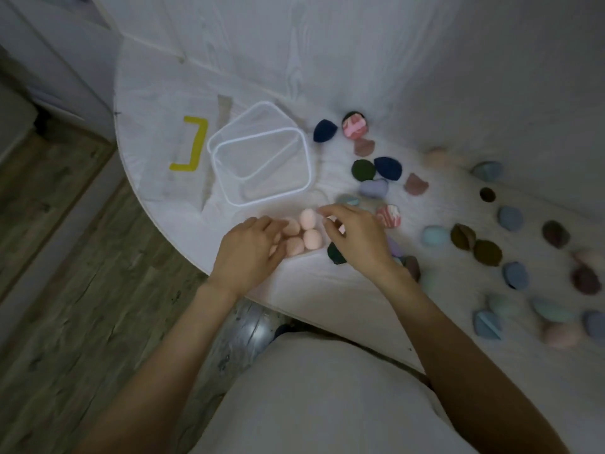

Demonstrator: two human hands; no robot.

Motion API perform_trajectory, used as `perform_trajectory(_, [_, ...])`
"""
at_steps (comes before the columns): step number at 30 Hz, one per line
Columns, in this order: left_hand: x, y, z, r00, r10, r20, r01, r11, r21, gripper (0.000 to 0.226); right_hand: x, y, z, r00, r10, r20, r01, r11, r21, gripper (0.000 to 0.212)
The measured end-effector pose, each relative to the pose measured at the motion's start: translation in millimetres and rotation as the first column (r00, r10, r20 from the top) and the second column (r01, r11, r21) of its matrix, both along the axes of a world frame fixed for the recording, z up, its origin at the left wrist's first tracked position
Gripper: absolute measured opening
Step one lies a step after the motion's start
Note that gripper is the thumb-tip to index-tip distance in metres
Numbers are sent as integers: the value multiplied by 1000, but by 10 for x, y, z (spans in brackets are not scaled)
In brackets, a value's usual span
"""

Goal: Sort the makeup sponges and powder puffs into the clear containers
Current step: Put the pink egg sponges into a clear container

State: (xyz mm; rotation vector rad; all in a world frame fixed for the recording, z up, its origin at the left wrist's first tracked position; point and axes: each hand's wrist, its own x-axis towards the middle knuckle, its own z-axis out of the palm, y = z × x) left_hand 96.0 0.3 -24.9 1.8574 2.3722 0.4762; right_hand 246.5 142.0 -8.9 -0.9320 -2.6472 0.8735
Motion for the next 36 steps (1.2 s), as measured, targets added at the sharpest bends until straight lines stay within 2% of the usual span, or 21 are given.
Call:
perform_trajectory(3, [364,437,153,982,-158,100,151,986,72,39,650,176,78,988,-154,10,154,987,49,23])
perform_trajectory(6, [790,907,157,923,-310,229,287,949,129,35,1277,321,51,950,-311,-33,313,946,88,30])
perform_trajectory(8, [1167,1270,121,869,-388,308,359,922,148,29,1750,398,-7,879,-476,-16,476,877,69,24])
perform_trajectory(11, [1803,1796,0,791,-452,412,452,886,105,27,2475,465,-118,749,-656,92,652,754,79,24])
perform_trajectory(15, [2620,2342,-149,720,-472,510,560,828,-24,32,3363,540,-303,574,-790,214,785,606,130,33])
perform_trajectory(18, [3145,2676,-220,703,-519,486,644,755,-126,38,3649,610,-406,475,-810,344,849,525,65,42])
perform_trajectory(21, [3610,3034,-313,692,-538,480,667,732,-141,46,3831,706,-479,466,-758,457,843,537,30,42])
perform_trajectory(24, [3962,3381,-433,704,-600,379,680,723,-120,51,4044,766,-540,489,-783,383,851,524,-15,34])
perform_trajectory(27, [4228,3670,-541,653,-684,325,741,665,-88,51,4174,755,-548,506,-828,244,858,511,-44,33])
perform_trajectory(30, [4518,3903,-686,636,-742,211,770,594,-231,58,4272,771,-572,485,-861,154,874,479,-76,34])
perform_trajectory(32, [4669,3964,-715,683,-719,131,720,631,-290,62,4309,767,-593,484,-867,118,873,469,-138,33])
perform_trajectory(34, [4720,3961,-703,748,-659,76,654,714,-248,59,4307,766,-600,468,-878,103,877,446,-181,35])
perform_trajectory(36, [4644,3904,-702,791,-604,95,609,768,-197,51,4271,758,-594,447,-892,71,886,431,-171,37])
